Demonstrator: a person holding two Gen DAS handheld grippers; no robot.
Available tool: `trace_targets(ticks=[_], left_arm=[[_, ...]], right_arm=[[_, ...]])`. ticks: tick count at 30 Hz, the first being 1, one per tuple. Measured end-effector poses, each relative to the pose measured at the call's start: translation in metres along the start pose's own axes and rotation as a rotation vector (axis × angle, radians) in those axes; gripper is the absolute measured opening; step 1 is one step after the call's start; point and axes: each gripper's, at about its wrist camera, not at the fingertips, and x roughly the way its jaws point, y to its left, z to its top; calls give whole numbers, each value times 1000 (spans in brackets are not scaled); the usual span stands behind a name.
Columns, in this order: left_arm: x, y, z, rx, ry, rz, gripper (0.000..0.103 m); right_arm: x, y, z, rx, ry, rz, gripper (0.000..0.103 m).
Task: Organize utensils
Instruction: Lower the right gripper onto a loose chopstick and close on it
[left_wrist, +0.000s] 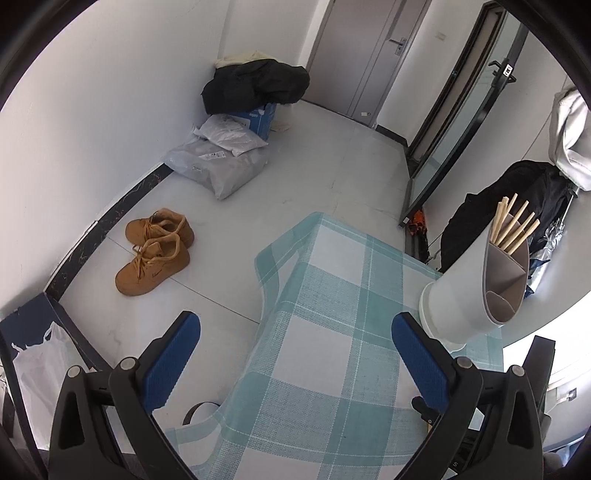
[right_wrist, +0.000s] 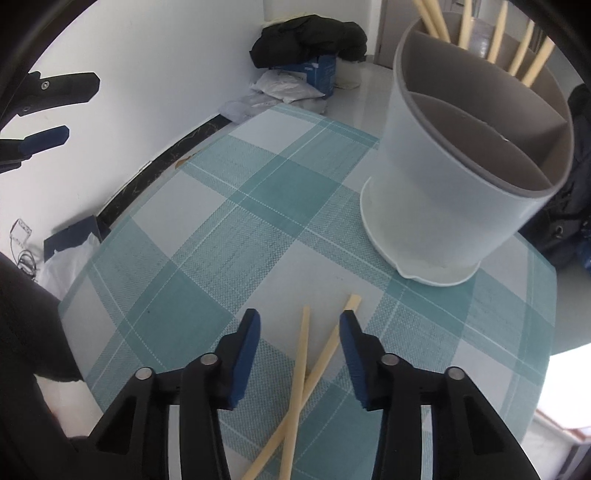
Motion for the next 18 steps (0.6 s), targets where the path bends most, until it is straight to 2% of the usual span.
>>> trace_targets(ticks=[7, 12, 18], left_arm=[[1, 1, 1, -6, -1, 3, 101], [4, -1, 0, 11, -1, 15, 101], [13, -5, -3, 28, 14, 40, 101]], right_arm=[[6, -1, 6, -27, 28, -12, 24], [10, 8, 7, -75, 28, -39, 5], [1, 2, 6, -40, -27, -25, 4]])
